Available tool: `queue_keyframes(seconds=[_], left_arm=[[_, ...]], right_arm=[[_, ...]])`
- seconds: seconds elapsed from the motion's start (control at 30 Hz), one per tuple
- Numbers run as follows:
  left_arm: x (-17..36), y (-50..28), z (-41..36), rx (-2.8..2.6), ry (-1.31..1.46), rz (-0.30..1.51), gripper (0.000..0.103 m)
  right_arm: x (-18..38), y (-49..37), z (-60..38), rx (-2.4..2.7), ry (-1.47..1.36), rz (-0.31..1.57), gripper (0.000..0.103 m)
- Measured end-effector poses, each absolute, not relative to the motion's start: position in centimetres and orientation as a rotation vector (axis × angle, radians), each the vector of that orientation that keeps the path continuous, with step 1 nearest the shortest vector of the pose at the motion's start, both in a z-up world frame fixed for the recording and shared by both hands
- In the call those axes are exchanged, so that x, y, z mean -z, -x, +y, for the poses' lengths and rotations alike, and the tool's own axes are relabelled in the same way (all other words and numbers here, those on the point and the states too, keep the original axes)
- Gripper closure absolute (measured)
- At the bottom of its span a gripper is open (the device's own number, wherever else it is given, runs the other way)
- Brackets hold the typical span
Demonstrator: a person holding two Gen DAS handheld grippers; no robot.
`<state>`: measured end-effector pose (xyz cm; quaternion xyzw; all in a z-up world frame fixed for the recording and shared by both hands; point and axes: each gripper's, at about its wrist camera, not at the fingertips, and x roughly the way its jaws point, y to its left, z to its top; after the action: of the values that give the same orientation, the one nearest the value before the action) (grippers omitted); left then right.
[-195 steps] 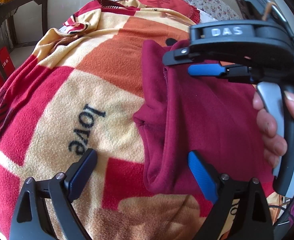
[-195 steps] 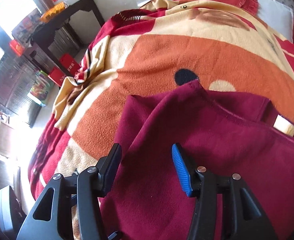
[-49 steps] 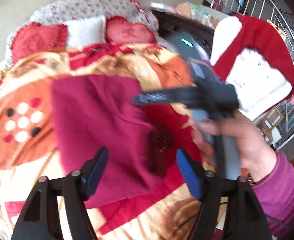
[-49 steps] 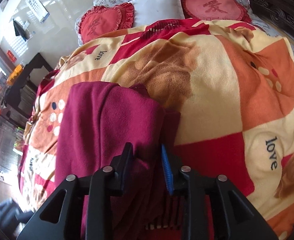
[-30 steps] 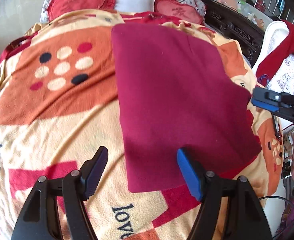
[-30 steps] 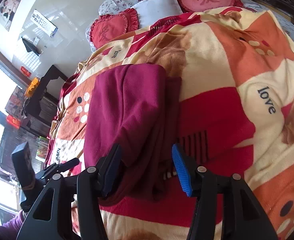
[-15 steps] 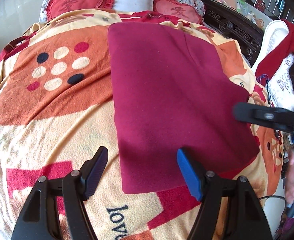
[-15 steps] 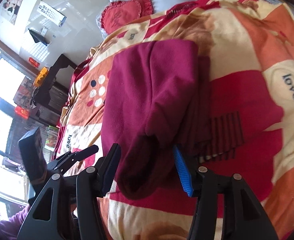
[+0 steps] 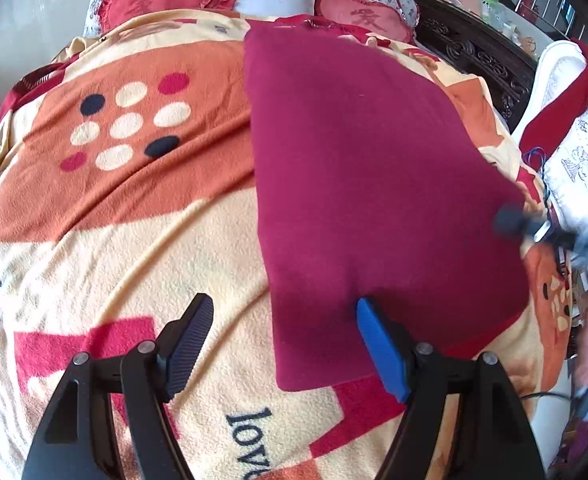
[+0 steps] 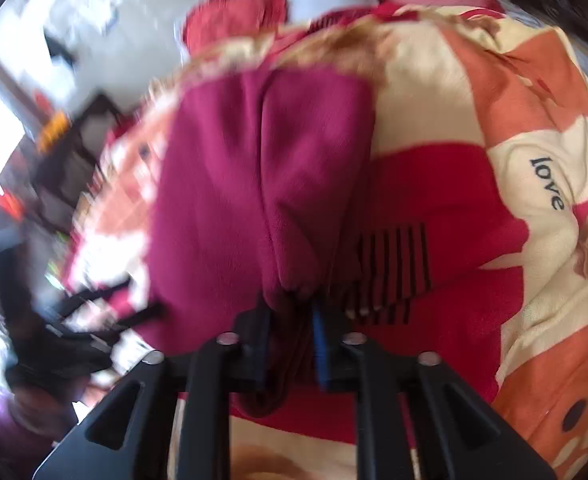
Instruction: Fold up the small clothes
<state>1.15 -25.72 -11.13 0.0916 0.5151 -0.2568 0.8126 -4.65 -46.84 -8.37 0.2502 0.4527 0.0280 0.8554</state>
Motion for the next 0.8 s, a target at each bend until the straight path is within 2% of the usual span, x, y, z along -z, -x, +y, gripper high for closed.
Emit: queue_keyframes(seconds=[0.07, 0.13, 0.27, 0.3, 0.33, 0.37, 0.57, 0.7, 0.8], left_arm=[[11.2, -1.4, -25.8, 0.552, -0.192, 1.103, 0.025], [11.3, -1.3, -25.9, 0.555, -0.181, 1.103, 0.025], [11.6, -1.1, -26.3, 0.549, -0.188, 1.099, 0.025], [11.6, -1.1, -26.4, 0.547, -0.191, 1.098, 0.025], [11.5, -1.1, -26.5, 0.547, -0.195, 1.096, 0.025], [11.5, -1.1, -26.6, 0.546, -0.196, 1.094, 0.025], [11.4, -1.4, -26.9, 0.55, -0.183, 1.077, 0.023], [11.7, -1.6, -27.3, 0.55, -0.17, 1.081, 0.021], [11.6, -1.5, -27.6, 0.545, -0.191, 1.077, 0.021]], right_arm=[[7.1, 4.6, -48.0, -0.039, -0.565, 0.894, 0.079], [5.9, 3.4, -49.3, 0.029, -0.563, 0.853, 0.069], [7.3, -1.5, -50.3, 0.037, -0.567, 0.935, 0.068], [8.1, -3.0, -50.3, 0.041, -0.552, 0.967, 0.069], [8.4, -3.9, -50.0, 0.044, -0.526, 0.981, 0.083], [8.4, -4.2, -50.0, 0.04, -0.498, 0.978, 0.103], [5.9, -5.0, -48.9, 0.094, -0.309, 0.876, 0.103], [9.4, -6.5, -49.3, 0.167, -0.248, 0.947, 0.103], [9.4, -6.1, -50.0, 0.16, -0.286, 0.926, 0.103]])
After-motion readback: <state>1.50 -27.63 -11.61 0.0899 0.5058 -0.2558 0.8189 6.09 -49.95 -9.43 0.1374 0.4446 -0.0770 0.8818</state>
